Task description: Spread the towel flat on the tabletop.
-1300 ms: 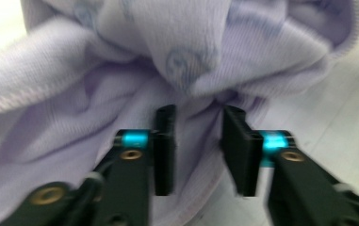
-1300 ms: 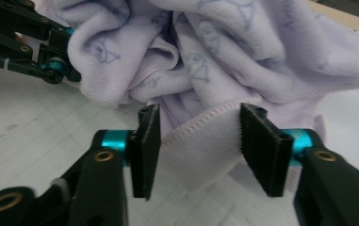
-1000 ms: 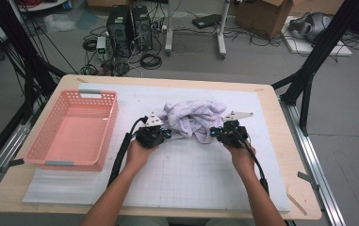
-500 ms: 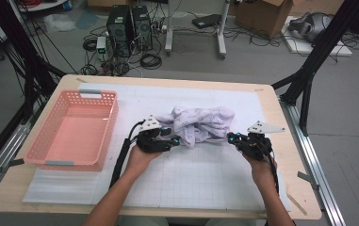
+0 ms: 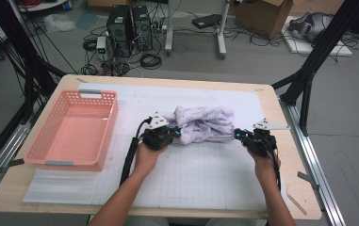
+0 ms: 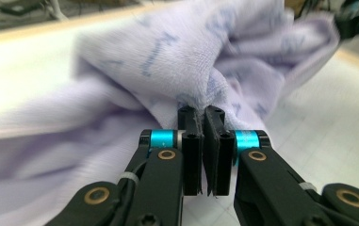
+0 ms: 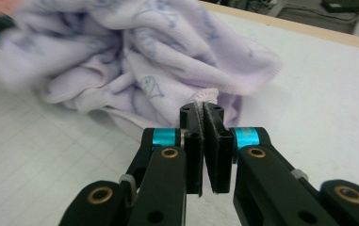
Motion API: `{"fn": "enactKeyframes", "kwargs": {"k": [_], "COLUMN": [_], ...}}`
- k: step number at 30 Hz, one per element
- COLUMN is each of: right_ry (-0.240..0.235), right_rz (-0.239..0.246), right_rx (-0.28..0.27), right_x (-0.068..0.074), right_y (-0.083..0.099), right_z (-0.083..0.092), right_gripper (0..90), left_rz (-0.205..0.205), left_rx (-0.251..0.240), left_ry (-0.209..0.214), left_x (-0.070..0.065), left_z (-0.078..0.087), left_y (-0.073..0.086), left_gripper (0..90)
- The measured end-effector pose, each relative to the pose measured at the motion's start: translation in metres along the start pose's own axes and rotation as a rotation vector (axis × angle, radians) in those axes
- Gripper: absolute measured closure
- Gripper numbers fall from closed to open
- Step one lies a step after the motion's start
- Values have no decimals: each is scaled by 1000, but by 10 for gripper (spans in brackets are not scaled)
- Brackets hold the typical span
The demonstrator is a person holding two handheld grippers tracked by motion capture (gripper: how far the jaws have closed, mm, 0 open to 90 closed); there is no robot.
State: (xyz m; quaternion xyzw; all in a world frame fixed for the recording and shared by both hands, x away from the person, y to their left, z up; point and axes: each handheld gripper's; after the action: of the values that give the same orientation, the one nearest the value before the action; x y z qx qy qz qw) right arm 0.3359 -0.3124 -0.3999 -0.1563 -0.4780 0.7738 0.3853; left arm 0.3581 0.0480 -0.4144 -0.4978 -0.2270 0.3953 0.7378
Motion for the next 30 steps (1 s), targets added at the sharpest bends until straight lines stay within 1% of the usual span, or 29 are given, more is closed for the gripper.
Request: {"fn": "enactKeyframes", "kwargs": {"k": [2,3,4,5,8,10,11,15,16,17,18,19,20,21,22,23,25,26,27,28,29,30], "right_ry": [16,21,27,31,51,71,78,122,129,134,131,125,115,102,90,75,18,-10,-44,-64,-70,-83], "right_rz": [-9,-23,-24,-29,-22,-17,-30,-51,-52,-40,-33,-26,-23,-20,-14,-1,5,10,24,27,43,48], "right_rx": [-7,-11,-16,-21,-20,-6,2,29,40,48,46,45,34,16,2,-16,-38,-32,-22,-10,4,22], "right_x": [-4,-5,-6,-7,-8,-12,-15,-26,-27,-26,-24,-20,-16,-12,-7,-3,7,12,16,21,25,29], "right_y": [0,1,1,1,5,8,11,18,19,20,20,20,19,18,17,16,16,16,17,19,21,24], "right_z": [4,7,10,13,25,30,32,34,34,33,33,33,33,34,34,35,34,31,27,22,16,9], "right_gripper": [873,874,874,874,874,874,874,873,873,866,844,774,690,662,627,602,549,521,471,404,387,389], "left_rz": [12,9,17,30,29,23,20,18,17,19,14,13,23,28,23,14,-9,-22,-31,-41,-50,-60], "left_rx": [-13,-16,-23,-28,-48,-47,-44,-35,-32,-29,-27,-21,-15,-1,6,8,29,44,59,76,93,104], "left_ry": [-3,-6,-10,-5,1,8,4,-1,-3,-1,5,10,22,40,54,59,72,77,78,77,63,52], "left_x": [9,13,17,20,28,31,33,38,39,40,40,39,37,35,33,29,21,17,13,10,7,5], "left_z": [11,16,21,26,42,51,54,63,64,64,63,61,59,57,55,52,46,43,38,34,29,25], "left_y": [-3,-4,-4,-4,-4,-2,-1,7,9,12,14,16,17,18,18,18,19,20,21,22,24,25], "left_gripper": [860,860,860,860,861,861,861,861,861,860,857,841,778,669,600,555,482,461,448,436,421,410]}}
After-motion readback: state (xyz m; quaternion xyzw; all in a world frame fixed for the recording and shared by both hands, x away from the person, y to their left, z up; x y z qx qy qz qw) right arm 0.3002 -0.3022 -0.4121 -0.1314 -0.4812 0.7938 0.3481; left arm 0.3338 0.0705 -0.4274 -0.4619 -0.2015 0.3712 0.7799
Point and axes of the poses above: each handheld gripper's, and its own axes: z roughly backward along the jaws, y roughly out of its underside, x roughly to its left, and after that the axes turned 10 degrees about -y, right-handed
